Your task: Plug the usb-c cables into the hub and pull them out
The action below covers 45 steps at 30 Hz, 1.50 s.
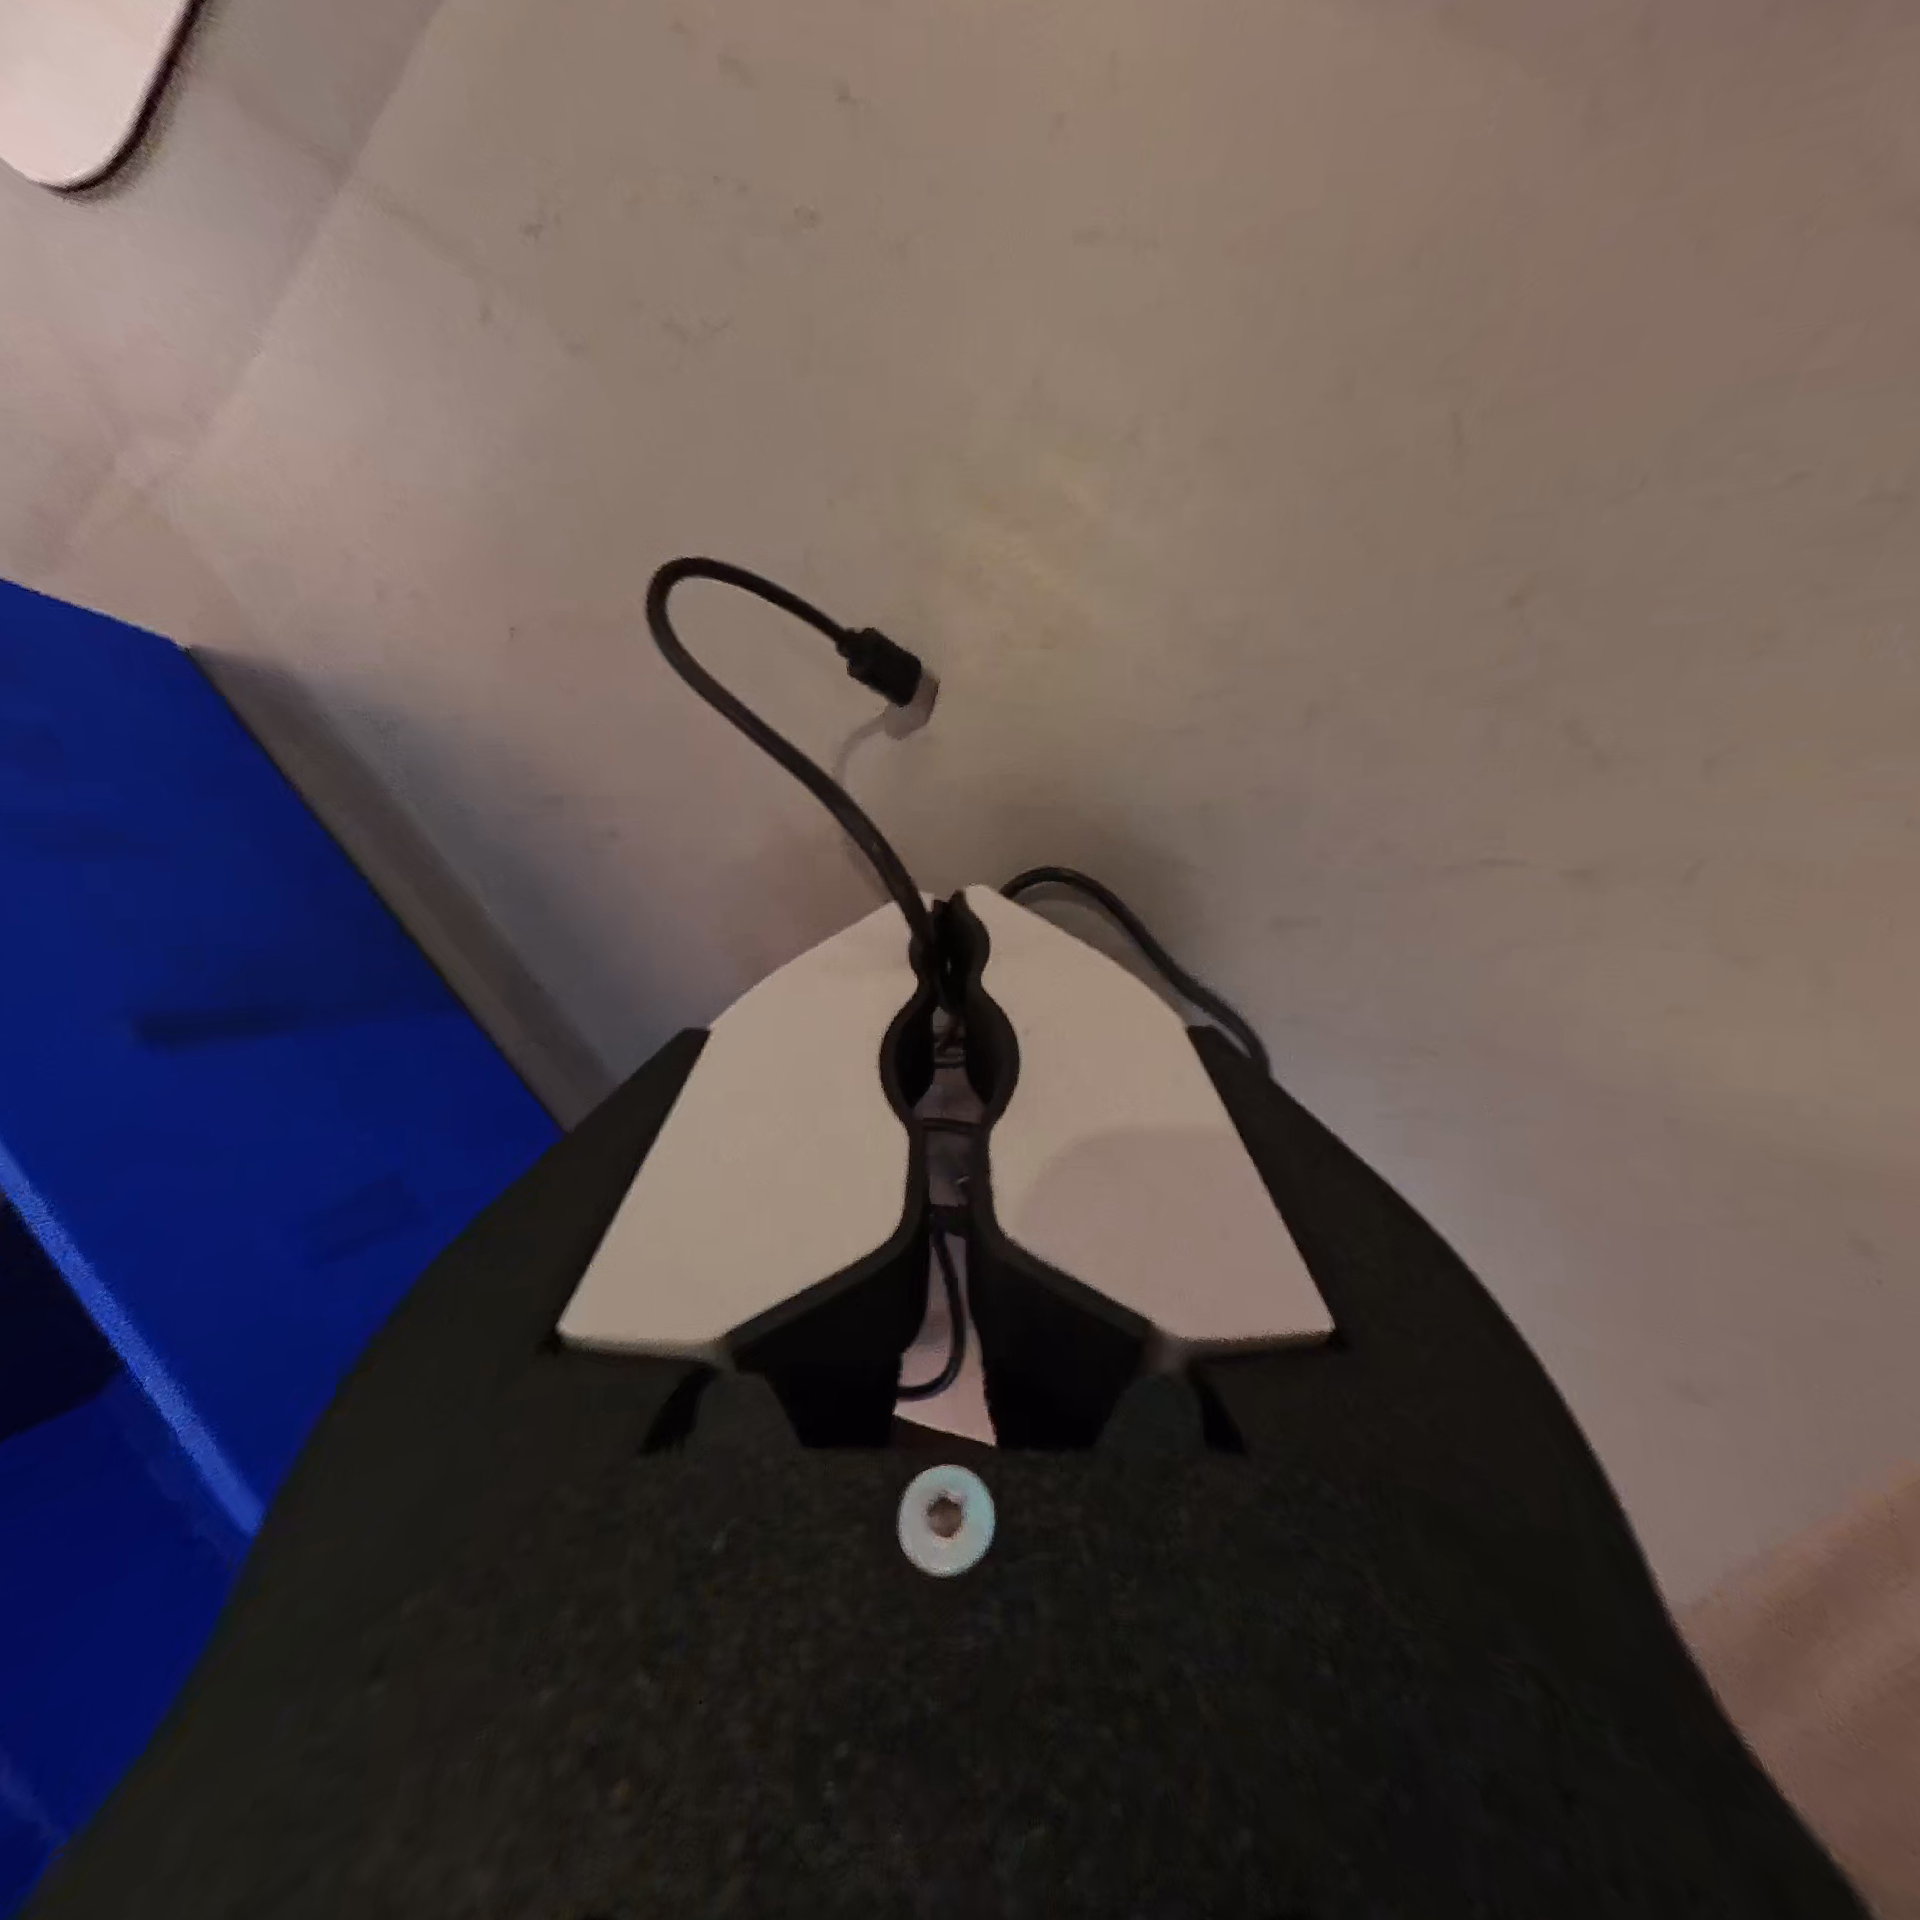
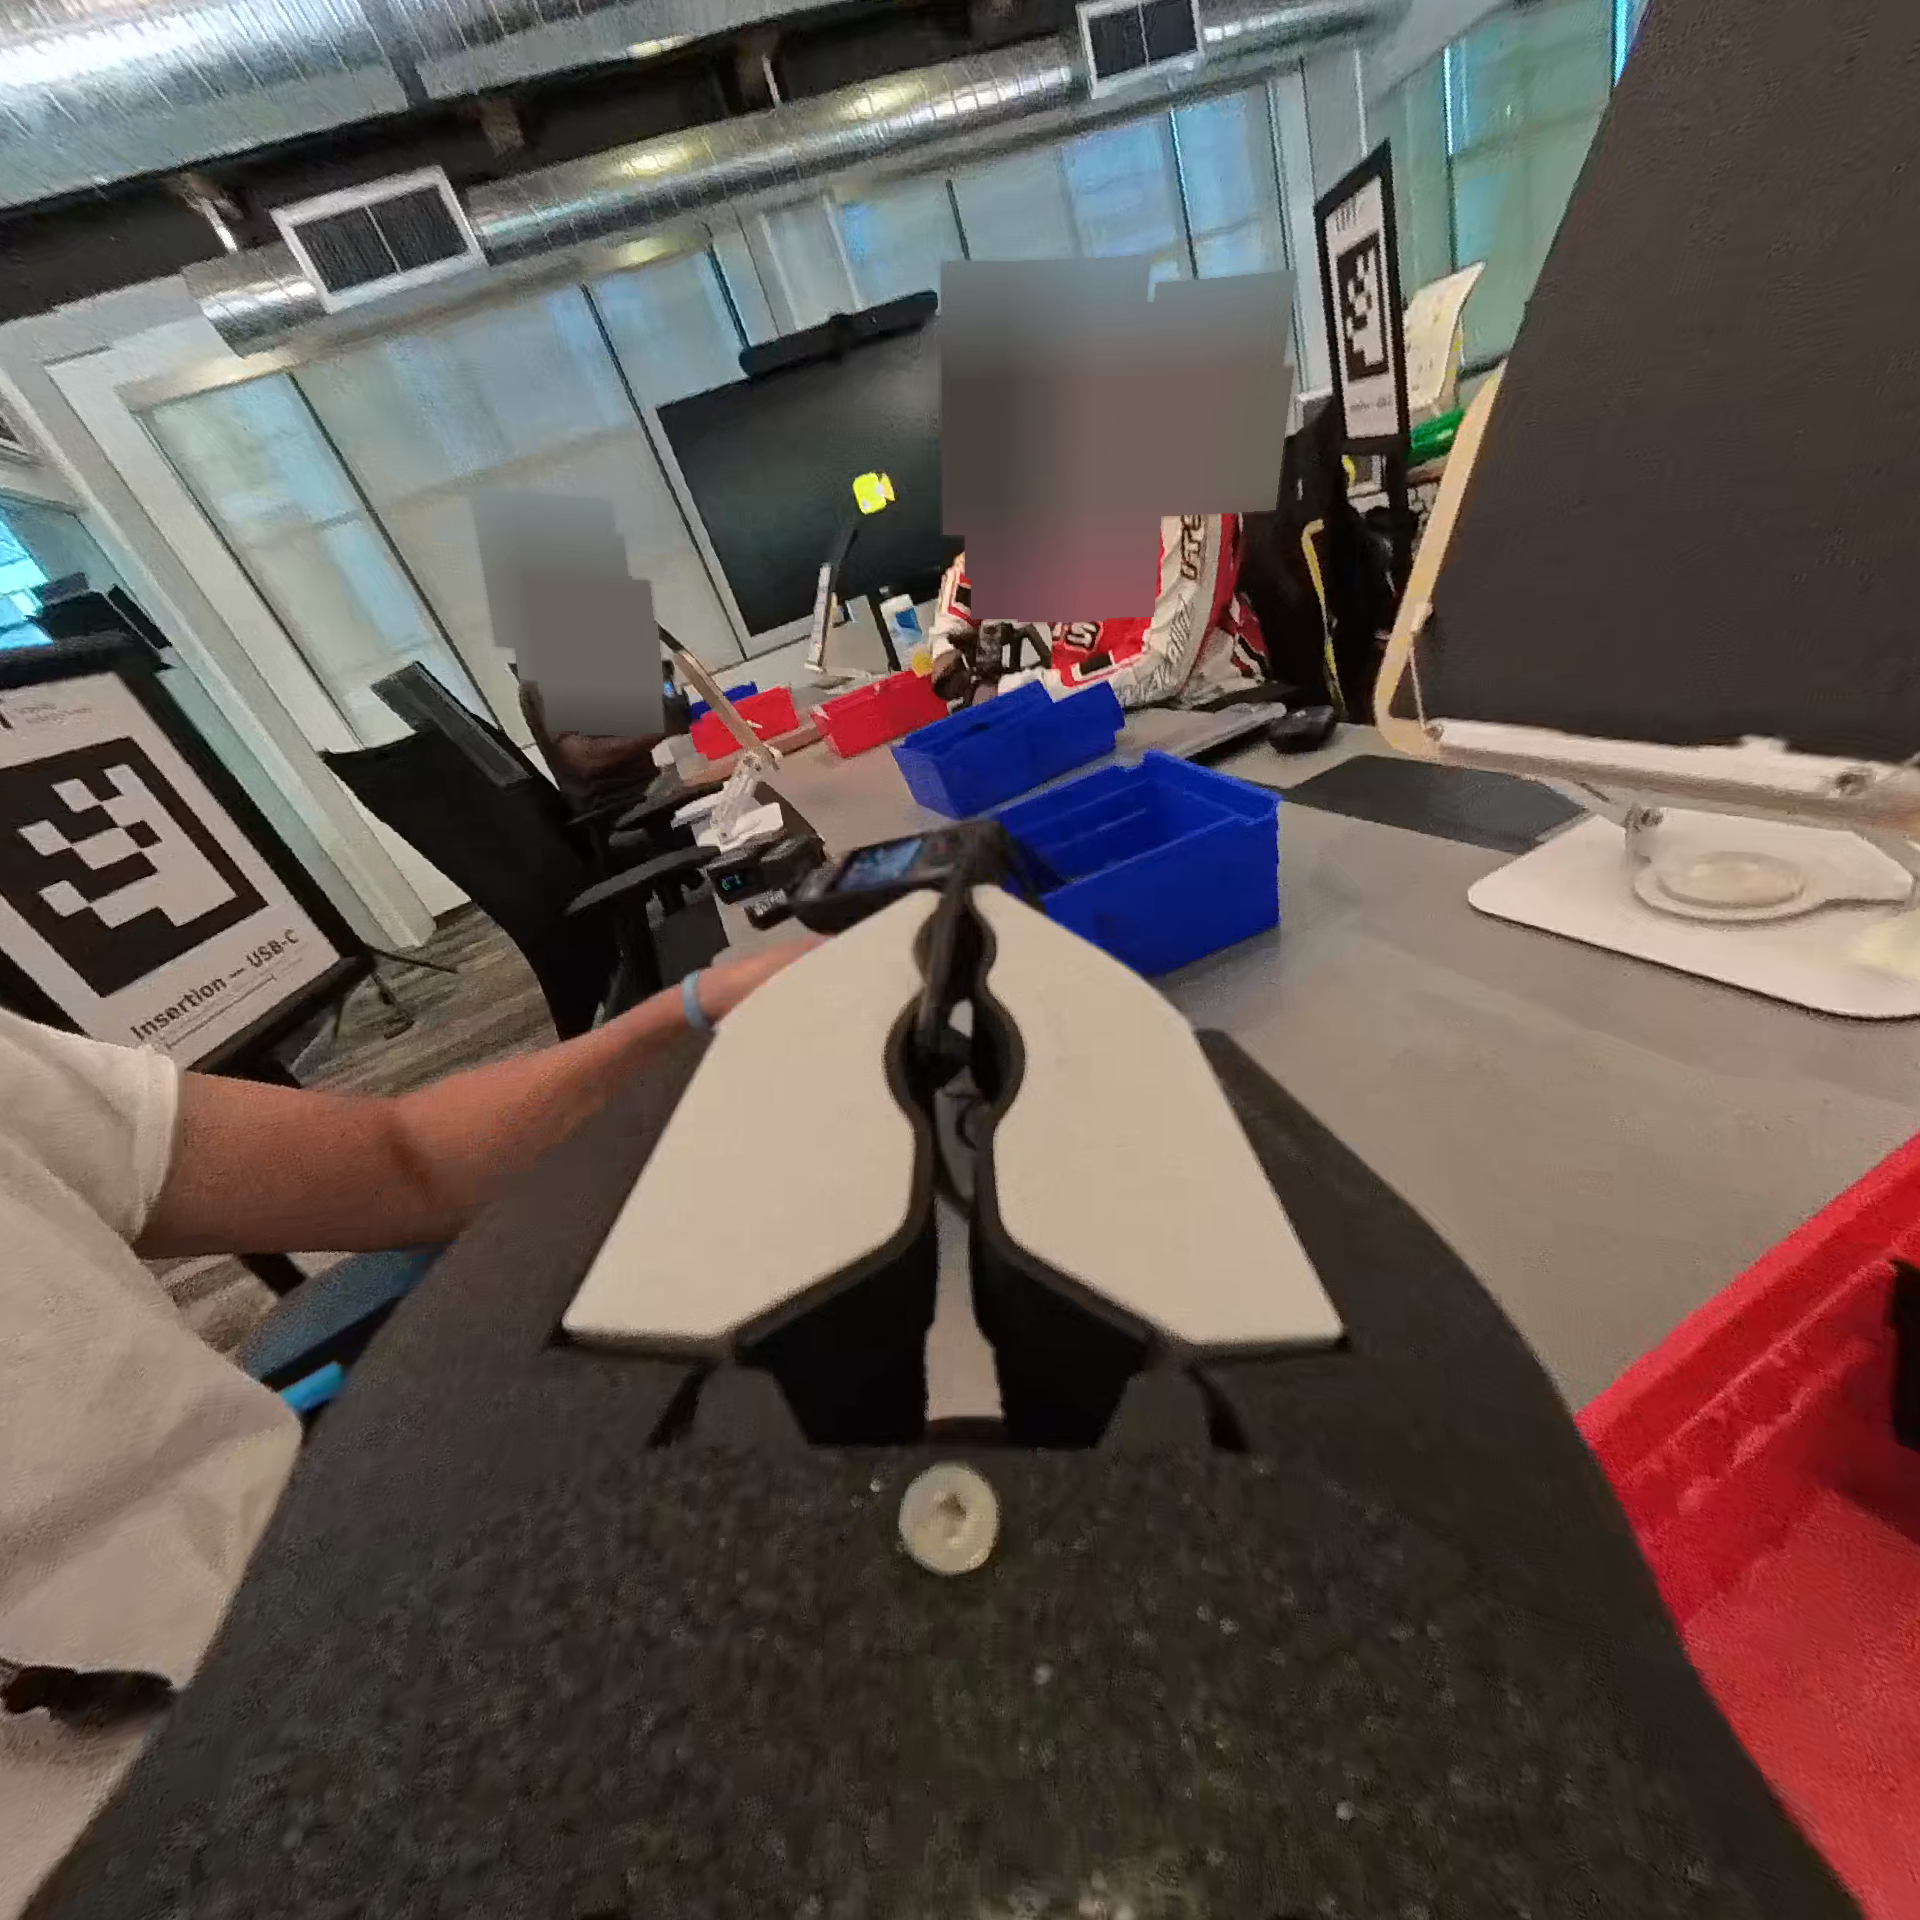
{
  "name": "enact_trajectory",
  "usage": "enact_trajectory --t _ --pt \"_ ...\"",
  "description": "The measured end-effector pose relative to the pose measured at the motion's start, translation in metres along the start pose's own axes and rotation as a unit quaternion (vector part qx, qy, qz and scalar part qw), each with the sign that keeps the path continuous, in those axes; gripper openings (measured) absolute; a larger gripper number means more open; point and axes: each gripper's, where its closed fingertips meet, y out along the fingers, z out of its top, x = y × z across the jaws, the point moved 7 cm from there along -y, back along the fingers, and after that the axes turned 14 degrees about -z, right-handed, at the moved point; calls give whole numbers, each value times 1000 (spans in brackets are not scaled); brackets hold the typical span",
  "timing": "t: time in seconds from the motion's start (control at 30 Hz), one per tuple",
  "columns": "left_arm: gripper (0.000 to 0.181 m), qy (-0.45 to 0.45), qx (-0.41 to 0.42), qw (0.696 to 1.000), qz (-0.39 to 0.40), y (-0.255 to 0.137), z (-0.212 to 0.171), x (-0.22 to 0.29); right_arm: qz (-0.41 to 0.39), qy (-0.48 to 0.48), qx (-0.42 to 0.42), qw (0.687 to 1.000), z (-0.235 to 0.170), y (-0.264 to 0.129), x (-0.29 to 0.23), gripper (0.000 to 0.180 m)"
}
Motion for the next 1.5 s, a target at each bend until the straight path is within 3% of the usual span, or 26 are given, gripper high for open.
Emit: enact_trajectory --t 0.13,0.33,0.4,0.53,0.6,0.7,0.83,0.93,1.1,1.2,1.27,1.33,1.43,1.5 --pt "0 11 14 1000 -16 -5 7 9 -17 1 -74 997 -31 28 4 0" --pt "0 18 31 999 -26 -17 10 14 -3 25 -97 995 -48 45 3 0" --pt "0 14 31 999 -30 -18 9 13 -28 31 -171 984 -67 49 13 0" --pt "0 13 21 999 -32 -14 5 11 -144 -30 -370 918 -122 49 41 10" --pt "7 14 16 999 -35 -11 4 13 -166 -65 -410 894 -135 48 44 21" --pt "21 15 17 999 -40 -14 6 20 -164 -93 -457 869 -145 48 36 54" --pt "28 13 63 997 -37 -33 8 31 -182 -134 -545 808 -148 32 20 65" --pt "34 12 105 994 -21 -50 0 42 -201 -223 -541 786 -135 27 9 76" --pt "36 26 187 982 -8 -83 -25 84 -101 -390 -463 790 -118 67 -12 93" --pt "35 33 222 974 -24 -90 -46 109 -26 -447 -462 766 -130 98 -13 102" --pt "35 33 242 969 -48 -87 -62 123 -37 -472 -500 726 -148 113 13 107" --pt "35 38 254 963 -76 -78 -78 136 -34 -442 -549 708 -167 123 37 105" --pt "30 27 292 947 -132 -67 -99 154 0 -398 -549 735 -177 134 48 81" --pt "29 9 311 936 -166 -62 -110 162 1 -413 -556 721 -180 137 50 75"
